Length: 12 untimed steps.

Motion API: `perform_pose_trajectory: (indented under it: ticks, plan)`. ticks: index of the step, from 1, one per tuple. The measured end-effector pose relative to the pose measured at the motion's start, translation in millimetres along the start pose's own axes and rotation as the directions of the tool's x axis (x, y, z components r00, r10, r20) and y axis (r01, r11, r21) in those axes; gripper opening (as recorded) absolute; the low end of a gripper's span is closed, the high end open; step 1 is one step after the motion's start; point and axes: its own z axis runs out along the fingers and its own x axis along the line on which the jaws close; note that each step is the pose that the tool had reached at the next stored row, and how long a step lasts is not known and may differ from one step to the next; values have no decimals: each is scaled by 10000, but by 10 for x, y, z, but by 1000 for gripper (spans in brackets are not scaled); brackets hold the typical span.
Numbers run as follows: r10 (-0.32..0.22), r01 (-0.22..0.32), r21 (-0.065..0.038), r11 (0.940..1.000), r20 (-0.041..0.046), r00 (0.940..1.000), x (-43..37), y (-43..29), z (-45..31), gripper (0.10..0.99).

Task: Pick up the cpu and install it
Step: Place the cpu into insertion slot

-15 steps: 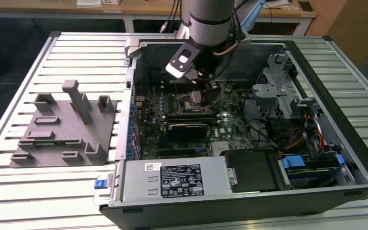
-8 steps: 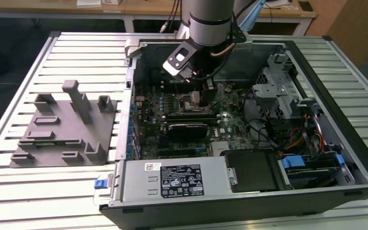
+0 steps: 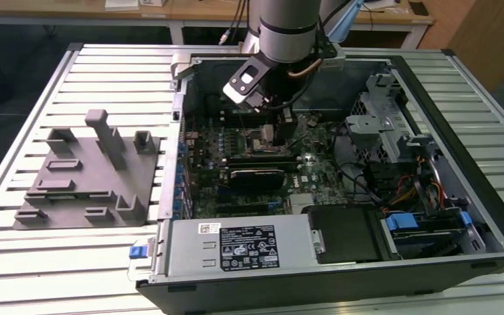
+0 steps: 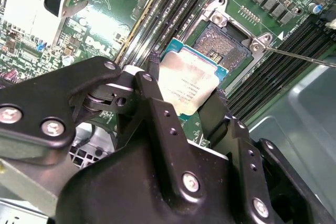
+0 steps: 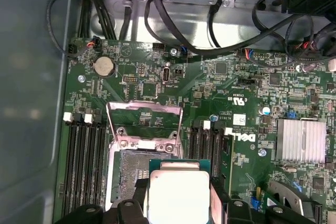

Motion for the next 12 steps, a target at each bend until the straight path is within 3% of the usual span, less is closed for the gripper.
perform_pose_trajectory:
  ticks: [12]
  plan:
    - [12, -12, 0, 10000, 0, 10000, 34, 2, 1, 545]
